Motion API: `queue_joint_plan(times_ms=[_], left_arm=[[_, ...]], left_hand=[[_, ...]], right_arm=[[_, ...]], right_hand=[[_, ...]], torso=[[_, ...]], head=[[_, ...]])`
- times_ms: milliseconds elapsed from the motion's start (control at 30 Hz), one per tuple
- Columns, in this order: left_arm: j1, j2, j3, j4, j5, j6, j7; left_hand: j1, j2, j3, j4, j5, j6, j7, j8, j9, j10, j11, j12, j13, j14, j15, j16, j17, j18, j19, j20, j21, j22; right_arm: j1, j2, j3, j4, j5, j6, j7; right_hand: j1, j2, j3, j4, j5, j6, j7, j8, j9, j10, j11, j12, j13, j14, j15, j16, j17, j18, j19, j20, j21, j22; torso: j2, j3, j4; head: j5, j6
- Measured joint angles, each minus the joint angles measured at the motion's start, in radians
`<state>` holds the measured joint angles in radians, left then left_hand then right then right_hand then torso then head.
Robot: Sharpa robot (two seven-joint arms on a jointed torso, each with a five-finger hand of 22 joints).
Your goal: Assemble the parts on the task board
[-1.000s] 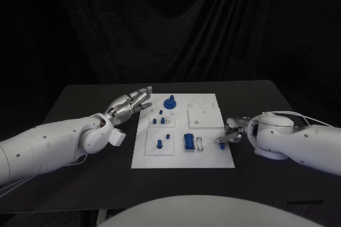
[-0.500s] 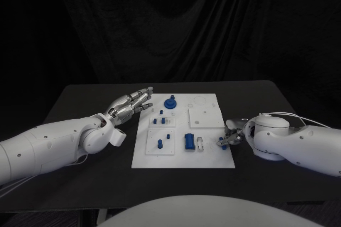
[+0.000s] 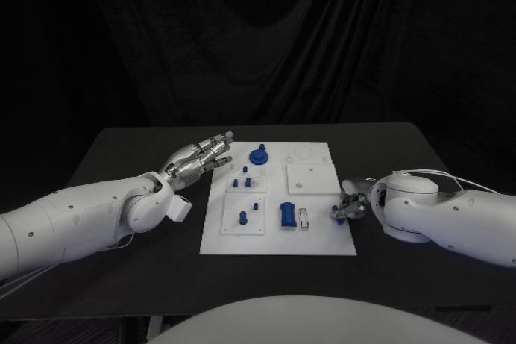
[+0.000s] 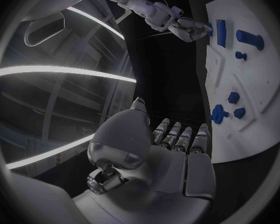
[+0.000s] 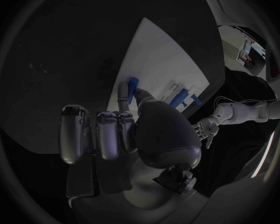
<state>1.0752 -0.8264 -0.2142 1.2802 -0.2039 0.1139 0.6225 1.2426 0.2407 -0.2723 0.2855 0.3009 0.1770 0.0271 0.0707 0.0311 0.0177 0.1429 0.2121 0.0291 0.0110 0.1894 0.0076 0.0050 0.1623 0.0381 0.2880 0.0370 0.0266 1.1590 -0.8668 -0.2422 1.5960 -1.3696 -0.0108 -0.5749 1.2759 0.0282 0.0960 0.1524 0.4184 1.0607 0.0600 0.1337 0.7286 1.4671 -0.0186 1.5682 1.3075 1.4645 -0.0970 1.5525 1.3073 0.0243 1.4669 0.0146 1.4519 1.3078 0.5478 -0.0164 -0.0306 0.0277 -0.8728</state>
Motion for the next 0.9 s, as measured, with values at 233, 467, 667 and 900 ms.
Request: queue_joint_plan(times_ms=[233, 467, 667, 900], left_arm=[[0.0, -0.001, 0.0, 0.0, 0.0, 0.001, 0.0], [-0.001, -0.001, 0.0, 0.0, 0.0, 0.001, -0.001], [-0.001, -0.002, 0.0, 0.0, 0.0, 0.002, -0.001], [-0.001, -0.002, 0.0, 0.0, 0.0, 0.004, -0.002]], left_hand=[[0.004, 0.004, 0.003, -0.003, 0.026, 0.0, 0.0, 0.0, 0.0, 0.0, 0.0, 0.0, 0.0, 0.0, 0.0, 0.0, 0.0, 0.0, 0.0, 0.0, 0.0, -0.001], [0.004, 0.004, 0.005, -0.005, 0.031, 0.0, 0.0, 0.0, 0.0, 0.0, 0.0, 0.0, 0.0, 0.0, 0.0, 0.0, 0.0, 0.0, 0.0, 0.0, 0.0, -0.001], [0.004, 0.004, 0.005, -0.005, 0.031, 0.0, 0.0, 0.0, 0.0, 0.0, 0.0, 0.0, 0.0, 0.0, 0.0, 0.0, 0.0, 0.0, 0.0, 0.0, 0.0, -0.001], [0.007, 0.007, 0.008, -0.003, 0.035, 0.0, 0.0, 0.0, 0.0, 0.0, 0.0, 0.0, 0.0, 0.0, 0.0, 0.0, 0.0, 0.0, 0.0, 0.0, 0.0, -0.001]], right_arm=[[-0.003, -0.006, -0.002, 0.002, 0.045, -0.039, 0.02], [-0.007, -0.017, -0.005, 0.019, 0.139, -0.077, 0.045], [-0.007, -0.026, -0.005, 0.038, 0.235, -0.098, 0.061], [-0.007, -0.026, -0.005, 0.046, 0.327, -0.11, 0.077]], right_hand=[[-0.068, -0.027, 0.104, -0.039, 0.0, -0.004, 0.0, 0.018, -0.03, 0.001, 0.001, 0.0, 0.001, 0.001, 0.004, 0.0, 0.0, 0.0, -0.002, 0.002, 0.0, 0.0], [-0.107, -0.043, 0.165, -0.071, 0.0, -0.005, -0.005, 0.037, -0.043, -0.001, 0.003, 0.0, 0.001, 0.0, 0.005, 0.0, 0.0, 0.0, -0.002, 0.002, 0.019, 0.0], [-0.114, -0.042, 0.179, -0.085, -0.001, -0.005, -0.006, 0.038, -0.041, -0.001, 0.003, 0.0, 0.001, 0.0, 0.005, 0.0, 0.0, 0.0, -0.002, 0.002, 0.019, 0.0], [-0.129, -0.052, 0.195, -0.095, -0.001, -0.002, -0.009, 0.043, -0.041, -0.001, 0.003, 0.0, 0.001, 0.0, 0.006, 0.0, 0.0, 0.0, -0.002, 0.002, 0.024, 0.0]], torso=[[0.0, 0.0003, 0.0], [0.0, 0.0002, -0.0005], [0.0, 0.0002, -0.0011], [0.0, 0.0002, -0.0012]], head=[[0.0, 0.0], [0.003, 0.0], [0.005, 0.0], [0.008, 0.0]])
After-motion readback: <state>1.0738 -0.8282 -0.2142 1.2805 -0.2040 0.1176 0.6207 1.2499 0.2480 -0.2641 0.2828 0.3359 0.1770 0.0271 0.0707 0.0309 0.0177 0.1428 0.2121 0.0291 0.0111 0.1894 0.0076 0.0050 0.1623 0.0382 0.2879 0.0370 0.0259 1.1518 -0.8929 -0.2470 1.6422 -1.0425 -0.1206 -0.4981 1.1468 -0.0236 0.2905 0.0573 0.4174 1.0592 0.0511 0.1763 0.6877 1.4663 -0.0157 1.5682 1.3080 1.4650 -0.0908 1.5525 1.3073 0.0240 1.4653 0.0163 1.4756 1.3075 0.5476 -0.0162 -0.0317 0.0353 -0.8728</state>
